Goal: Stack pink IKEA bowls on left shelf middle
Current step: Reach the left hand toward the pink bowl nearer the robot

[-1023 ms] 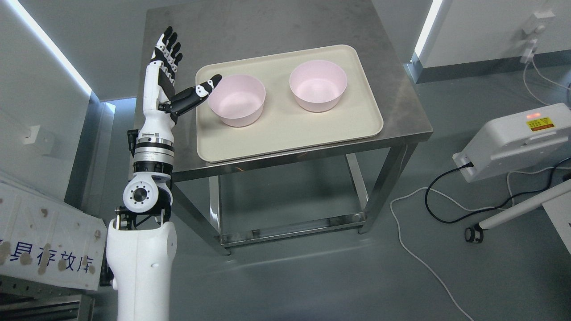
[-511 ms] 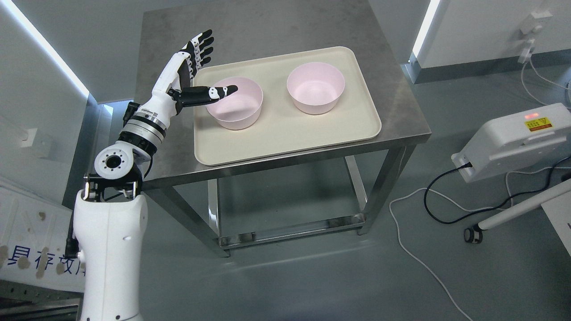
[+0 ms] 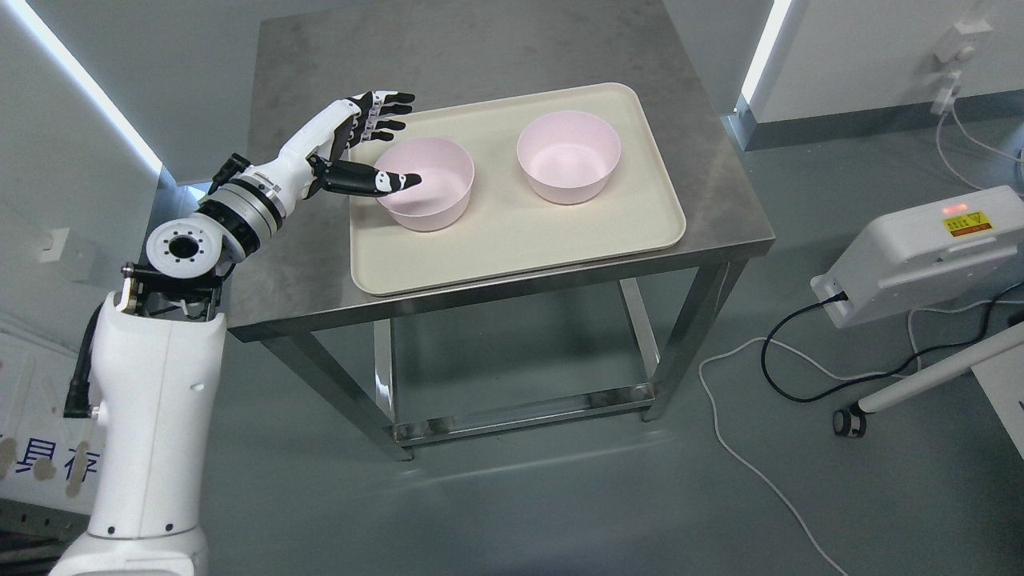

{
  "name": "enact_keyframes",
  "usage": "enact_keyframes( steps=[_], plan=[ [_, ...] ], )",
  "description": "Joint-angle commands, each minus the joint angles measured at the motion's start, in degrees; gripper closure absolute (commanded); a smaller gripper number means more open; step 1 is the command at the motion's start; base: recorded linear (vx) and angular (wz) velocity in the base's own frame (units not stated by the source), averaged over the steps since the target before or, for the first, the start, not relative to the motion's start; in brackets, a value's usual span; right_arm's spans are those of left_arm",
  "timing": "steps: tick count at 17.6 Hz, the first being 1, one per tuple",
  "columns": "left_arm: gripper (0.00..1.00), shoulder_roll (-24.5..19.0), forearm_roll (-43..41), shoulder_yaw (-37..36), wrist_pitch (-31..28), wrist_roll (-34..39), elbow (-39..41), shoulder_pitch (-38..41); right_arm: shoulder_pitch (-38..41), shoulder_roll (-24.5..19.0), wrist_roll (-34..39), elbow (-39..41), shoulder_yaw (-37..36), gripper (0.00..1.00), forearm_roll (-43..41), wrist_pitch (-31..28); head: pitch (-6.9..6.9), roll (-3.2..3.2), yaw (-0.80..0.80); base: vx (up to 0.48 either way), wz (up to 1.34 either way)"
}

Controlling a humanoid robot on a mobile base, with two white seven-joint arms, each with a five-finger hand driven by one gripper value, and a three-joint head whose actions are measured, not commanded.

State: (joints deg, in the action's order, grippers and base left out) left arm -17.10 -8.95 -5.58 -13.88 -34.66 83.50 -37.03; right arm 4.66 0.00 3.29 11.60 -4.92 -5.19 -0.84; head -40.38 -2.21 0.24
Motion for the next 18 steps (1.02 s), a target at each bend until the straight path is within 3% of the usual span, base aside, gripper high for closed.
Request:
enact_keyframes(
  steps=[1,4,11,18],
  plan=[
    [0.28,-1.54,-7.3,-8.39,0.08,-0.5,-8.53,-6.21,0.0,1.0,0.22,0.0,0.0,0.0,0.0,-0.04,0.0,0.0,0.0,0.0,0.0],
    [0.3,0.66,-14.14,-10.5,0.26,-0.58,-11.25,-6.91,0.0,1.0,0.22,0.0,0.0,0.0,0.0,-0.04,0.0,0.0,0.0,0.0,0.0],
    [0.45,1.64,-19.78,-11.03,1.31,-0.58,-12.4,-7.53,0.0,1.0,0.14,0.0,0.0,0.0,0.0,-0.04,0.0,0.0,0.0,0.0,0.0],
    [0.6,2.16,-28.21,-14.72,10.7,-0.58,-17.49,-12.01,0.0,1.0,0.14,0.0,0.0,0.0,0.0,-0.04,0.0,0.0,0.0,0.0,0.0]
  ],
)
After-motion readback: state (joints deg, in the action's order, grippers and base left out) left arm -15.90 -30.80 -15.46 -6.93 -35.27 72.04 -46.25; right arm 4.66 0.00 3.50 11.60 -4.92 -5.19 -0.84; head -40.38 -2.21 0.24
